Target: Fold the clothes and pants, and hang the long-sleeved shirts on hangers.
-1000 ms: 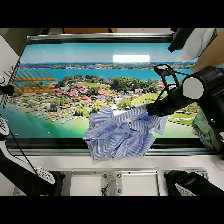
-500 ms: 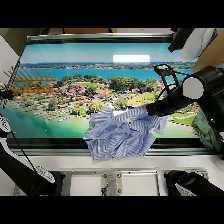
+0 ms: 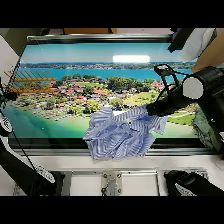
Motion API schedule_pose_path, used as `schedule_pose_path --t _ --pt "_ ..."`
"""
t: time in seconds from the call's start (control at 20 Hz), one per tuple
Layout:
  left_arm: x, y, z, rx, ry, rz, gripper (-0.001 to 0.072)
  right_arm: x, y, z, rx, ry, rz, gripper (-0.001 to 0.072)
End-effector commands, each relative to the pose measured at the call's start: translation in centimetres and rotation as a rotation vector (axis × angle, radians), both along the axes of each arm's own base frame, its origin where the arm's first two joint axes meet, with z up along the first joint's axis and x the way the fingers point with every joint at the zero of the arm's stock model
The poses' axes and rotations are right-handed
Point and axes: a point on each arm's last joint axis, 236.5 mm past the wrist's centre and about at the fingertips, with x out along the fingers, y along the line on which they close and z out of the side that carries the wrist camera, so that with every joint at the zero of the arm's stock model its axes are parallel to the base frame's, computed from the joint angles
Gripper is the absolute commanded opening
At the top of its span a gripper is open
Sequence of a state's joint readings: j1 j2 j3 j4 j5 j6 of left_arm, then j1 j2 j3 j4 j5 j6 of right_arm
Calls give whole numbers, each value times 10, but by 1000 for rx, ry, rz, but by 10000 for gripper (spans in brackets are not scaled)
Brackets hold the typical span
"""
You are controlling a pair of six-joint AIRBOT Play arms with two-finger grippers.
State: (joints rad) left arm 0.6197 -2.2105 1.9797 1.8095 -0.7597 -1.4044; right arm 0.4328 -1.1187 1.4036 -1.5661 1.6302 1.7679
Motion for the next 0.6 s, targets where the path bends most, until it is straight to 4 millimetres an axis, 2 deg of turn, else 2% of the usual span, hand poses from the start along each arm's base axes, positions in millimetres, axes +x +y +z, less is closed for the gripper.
schedule_pose_path --t 0.0,0.05,0.1,0.15,0.3,0.35,0.4,0.55 --pt "-2 -5 -9 -15 19 -5 553 0 0 0 -1 1 0 21" --pt "-1 -6 -9 -17 17 -3 507 0 0 0 0 2 0 20" --pt "-2 -8 -9 -21 23 -3 301 0 0 0 0 1 0 21" --pt "-2 -10 -10 -24 26 -5 244 0 0 0 0 1 0 21" --pt "2 -15 -10 -23 25 -14 242 0 0 0 0 2 0 21" --pt "3 -16 -10 -23 27 -18 144 0 0 0 0 1 0 21" --pt "3 -18 -10 -25 32 -20 13 0 0 0 0 2 0 21" --pt "7 -21 -6 -21 26 -27 13 0 0 0 0 1 0 21"
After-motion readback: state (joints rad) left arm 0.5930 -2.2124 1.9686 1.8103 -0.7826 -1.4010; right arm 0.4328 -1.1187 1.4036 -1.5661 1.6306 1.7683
